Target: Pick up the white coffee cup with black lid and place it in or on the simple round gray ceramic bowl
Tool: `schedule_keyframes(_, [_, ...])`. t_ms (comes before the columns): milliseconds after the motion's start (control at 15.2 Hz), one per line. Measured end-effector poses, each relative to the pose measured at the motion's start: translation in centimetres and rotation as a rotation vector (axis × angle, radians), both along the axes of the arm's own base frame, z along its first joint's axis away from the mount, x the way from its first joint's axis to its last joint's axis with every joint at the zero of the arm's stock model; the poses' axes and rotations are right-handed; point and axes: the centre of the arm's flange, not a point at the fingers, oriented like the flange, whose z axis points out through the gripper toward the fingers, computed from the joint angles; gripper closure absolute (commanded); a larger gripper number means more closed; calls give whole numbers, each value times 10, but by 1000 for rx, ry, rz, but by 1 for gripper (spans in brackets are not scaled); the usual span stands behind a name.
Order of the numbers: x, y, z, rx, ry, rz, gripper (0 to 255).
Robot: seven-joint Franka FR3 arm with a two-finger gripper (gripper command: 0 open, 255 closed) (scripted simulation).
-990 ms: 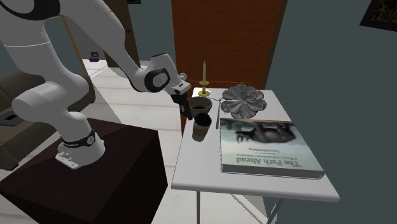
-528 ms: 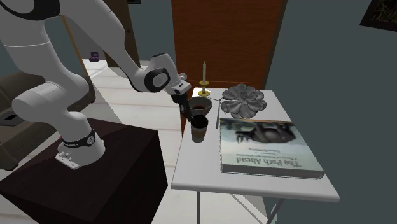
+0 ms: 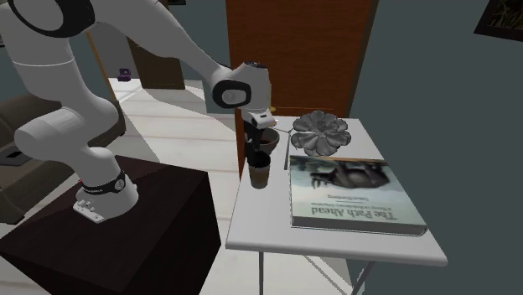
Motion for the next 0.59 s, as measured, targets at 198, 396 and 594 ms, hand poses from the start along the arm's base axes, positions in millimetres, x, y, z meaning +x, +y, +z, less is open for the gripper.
schedule_keyframes(198, [1, -2, -18, 2, 8, -4, 0])
schedule_keyframes(396, [0, -1, -24, 2, 9, -5, 0])
schedule_keyframes(594, [0, -1, -24, 2, 9, -5, 0])
